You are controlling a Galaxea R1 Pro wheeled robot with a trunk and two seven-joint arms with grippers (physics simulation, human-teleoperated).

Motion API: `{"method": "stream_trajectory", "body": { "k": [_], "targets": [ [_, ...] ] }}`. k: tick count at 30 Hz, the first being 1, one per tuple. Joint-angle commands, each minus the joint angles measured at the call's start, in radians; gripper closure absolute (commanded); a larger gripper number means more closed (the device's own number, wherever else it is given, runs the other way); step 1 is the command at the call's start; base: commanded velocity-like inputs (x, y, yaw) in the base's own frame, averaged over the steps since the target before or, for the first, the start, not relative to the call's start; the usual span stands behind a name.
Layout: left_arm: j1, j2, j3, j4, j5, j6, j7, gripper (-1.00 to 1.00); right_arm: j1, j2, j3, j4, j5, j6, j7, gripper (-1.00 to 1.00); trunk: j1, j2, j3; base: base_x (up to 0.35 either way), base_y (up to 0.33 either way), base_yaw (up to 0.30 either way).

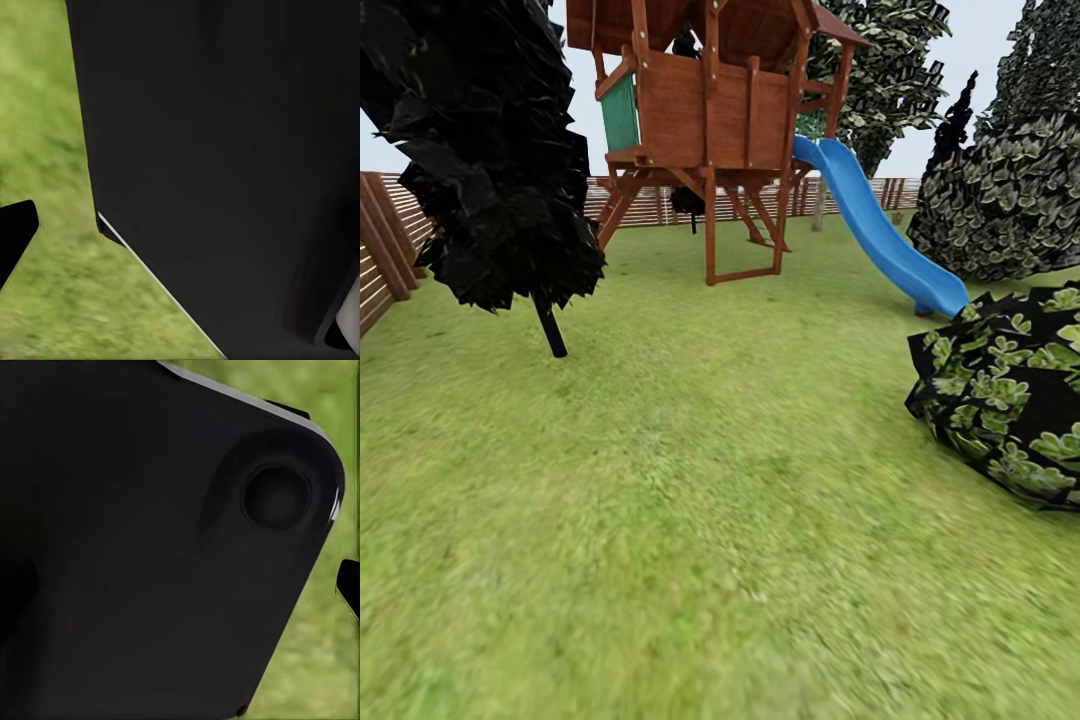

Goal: Take the three Easter eggs out of the wicker basket on the lawn in the garden, then place them on the lawn next to a single tree (choose any tree) so that all three eggs are next to the same tree and none are left in the basket.

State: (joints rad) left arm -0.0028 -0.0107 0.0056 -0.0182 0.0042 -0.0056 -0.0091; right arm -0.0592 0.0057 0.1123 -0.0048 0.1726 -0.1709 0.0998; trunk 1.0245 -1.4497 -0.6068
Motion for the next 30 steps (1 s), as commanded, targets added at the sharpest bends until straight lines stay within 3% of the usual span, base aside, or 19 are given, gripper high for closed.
{"method": "stream_trajectory", "body": {
  "k": [1,6,17,30],
  "targets": [
    [0.0,0.0,0.001,0.0,0.0,-0.001,-0.001,-1.0,-0.001,0.0,0.007,0.001,0.0,-0.003,0.0,-1.0,0.001,0.0,-0.001,0.317,0.102,0.0],
    [0.0,0.0,0.001,0.0,0.0,-0.001,-0.001,-1.0,-0.001,-0.001,0.009,0.0,0.004,-0.003,0.0,-1.0,0.001,0.0,-0.001,0.317,0.103,-0.063],
    [0.0,0.0,0.001,0.0,0.0,-0.001,-0.001,-1.0,-0.001,-0.001,0.01,0.0,0.005,-0.003,0.0,-1.0,0.001,0.0,-0.001,0.317,0.102,-0.263],
    [0.0,0.0,0.001,0.0,0.0,-0.001,-0.001,-1.0,-0.001,-0.001,0.012,0.0,0.008,-0.002,0.0,-1.0,0.001,0.0,-0.001,0.317,0.102,-0.022]
  ]
}}
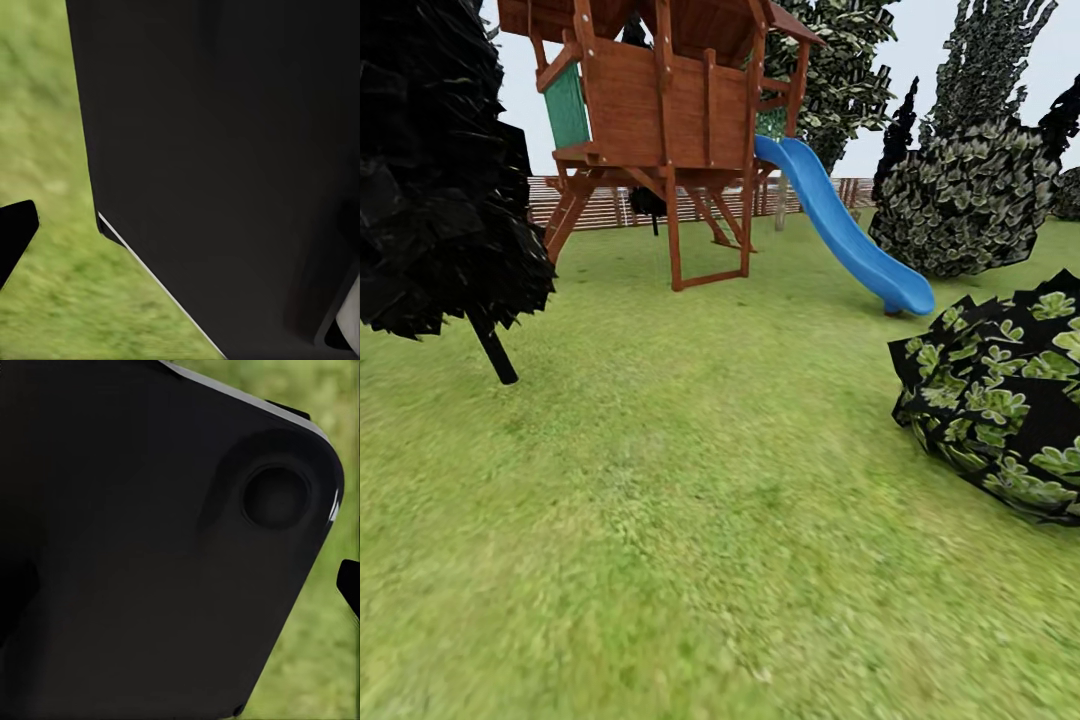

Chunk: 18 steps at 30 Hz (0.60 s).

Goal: Take the three Easter eggs out of the wicker basket on the lawn in the garden, then place them on the lawn next to a single tree (choose any tree) so that all three eggs are next to the same tree and none are left in the basket.

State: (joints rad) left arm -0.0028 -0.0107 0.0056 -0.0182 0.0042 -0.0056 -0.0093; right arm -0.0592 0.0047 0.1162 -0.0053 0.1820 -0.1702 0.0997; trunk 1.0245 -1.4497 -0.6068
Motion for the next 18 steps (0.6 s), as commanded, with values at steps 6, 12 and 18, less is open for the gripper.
{"method": "stream_trajectory", "body": {
  "k": [6,12,18],
  "targets": [
    [0.0,0.0,0.001,0.0,0.0,-0.001,-0.001,-1.0,-0.001,0.0,0.007,0.001,-0.001,-0.003,0.0,-1.0,0.001,0.0,-0.001,0.317,0.102,0.0],
    [0.0,0.0,0.001,0.0,0.0,-0.001,-0.001,-1.0,-0.001,0.0,0.008,0.001,-0.001,-0.003,0.0,-1.0,0.001,0.0,-0.001,0.317,0.102,-0.021],
    [0.0,0.0,0.001,0.0,0.0,-0.001,-0.001,-1.0,-0.001,-0.003,0.008,0.001,-0.003,-0.002,0.001,-1.0,0.001,0.0,-0.001,0.317,0.103,-0.25]
  ]
}}
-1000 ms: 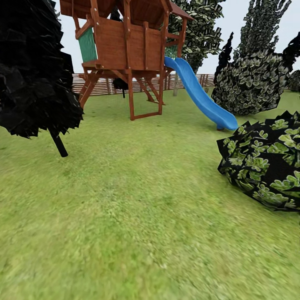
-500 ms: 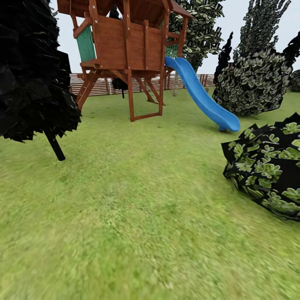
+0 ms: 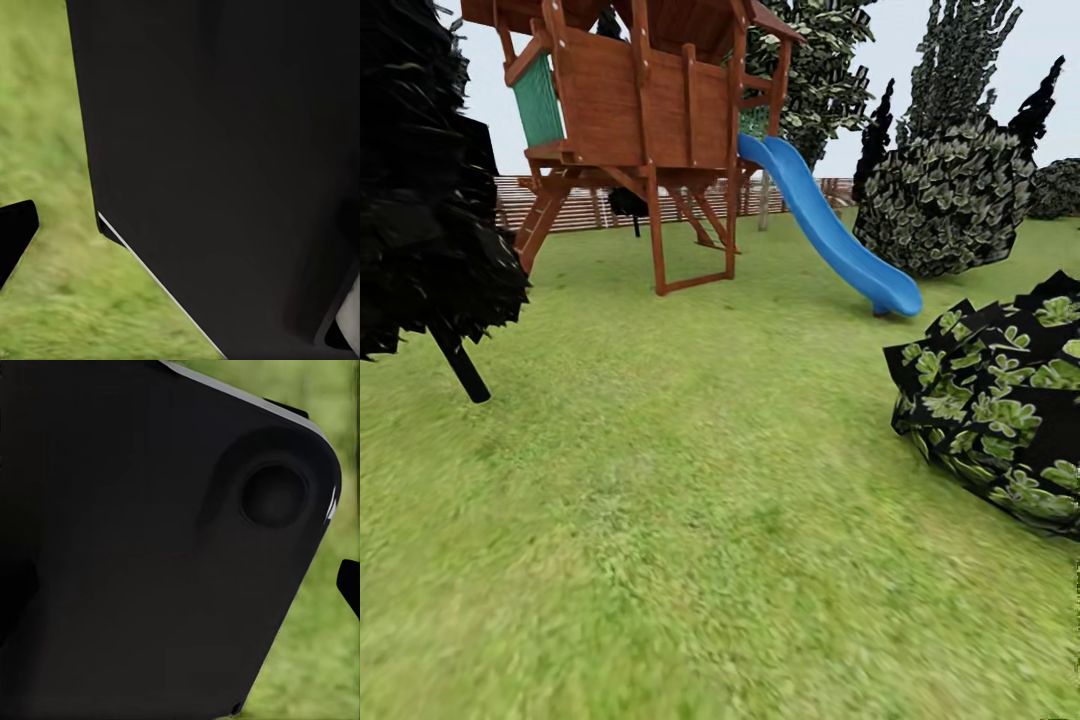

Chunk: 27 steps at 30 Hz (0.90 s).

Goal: Take the three Easter eggs out of the wicker basket on the lawn in the garden, then place them on the lawn next to a single tree (choose any tree) so that all three eggs are next to the same tree and none are left in the basket.

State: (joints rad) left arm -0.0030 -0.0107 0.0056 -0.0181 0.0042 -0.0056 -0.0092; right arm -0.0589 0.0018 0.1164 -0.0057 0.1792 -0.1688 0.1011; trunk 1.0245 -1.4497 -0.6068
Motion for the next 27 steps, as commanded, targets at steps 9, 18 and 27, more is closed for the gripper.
{"method": "stream_trajectory", "body": {
  "k": [9,18,27],
  "targets": [
    [0.0,0.0,0.001,0.0,0.0,-0.001,-0.001,-1.0,-0.001,-0.001,0.007,0.001,-0.003,-0.002,0.0,-1.0,0.001,0.0,-0.001,0.317,0.103,-0.274],
    [0.0,0.0,0.001,0.0,0.0,-0.001,-0.001,-1.0,-0.001,-0.006,0.013,0.002,0.004,0.002,0.0,-1.0,0.001,0.0,-0.001,0.317,0.102,-0.034],
    [0.0,0.0,0.001,0.0,0.0,-0.001,0.0,-1.0,-0.001,-0.005,0.011,-0.001,0.002,0.001,-0.001,-1.0,0.001,0.0,-0.001,0.317,0.103,0.0]
  ]
}}
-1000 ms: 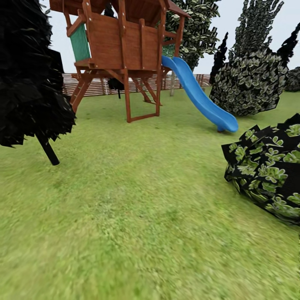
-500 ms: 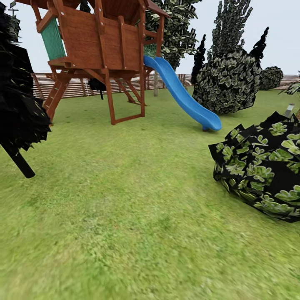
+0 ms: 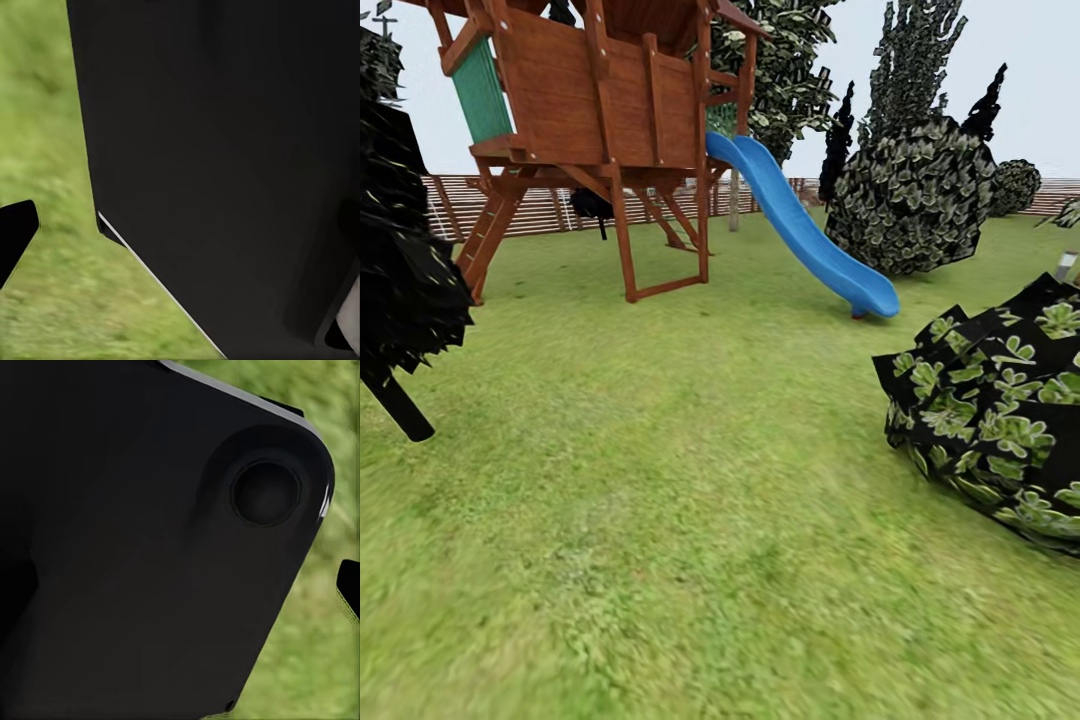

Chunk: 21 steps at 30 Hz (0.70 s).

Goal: Take the three Easter eggs out of the wicker basket on the lawn in the garden, then place them on the lawn next to a single tree (choose any tree) so that all three eggs are next to the same tree and none are left in the basket.

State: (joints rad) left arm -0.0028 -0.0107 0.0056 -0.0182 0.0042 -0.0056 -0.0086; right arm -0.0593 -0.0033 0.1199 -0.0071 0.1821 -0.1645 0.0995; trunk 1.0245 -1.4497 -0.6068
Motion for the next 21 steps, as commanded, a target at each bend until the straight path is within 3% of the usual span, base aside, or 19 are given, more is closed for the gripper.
{"method": "stream_trajectory", "body": {
  "k": [1,21],
  "targets": [
    [0.0,0.0,0.001,0.0,0.0,-0.001,-0.001,-1.0,-0.001,0.0,0.007,0.001,-0.001,-0.003,0.001,-1.0,0.001,0.0,-0.001,0.317,0.103,0.0],
    [0.0,0.0,0.001,0.0,0.0,-0.001,-0.001,-1.0,-0.001,0.004,0.006,0.001,-0.002,-0.003,0.004,-1.0,0.001,0.0,-0.001,0.317,0.103,-0.012]
  ]
}}
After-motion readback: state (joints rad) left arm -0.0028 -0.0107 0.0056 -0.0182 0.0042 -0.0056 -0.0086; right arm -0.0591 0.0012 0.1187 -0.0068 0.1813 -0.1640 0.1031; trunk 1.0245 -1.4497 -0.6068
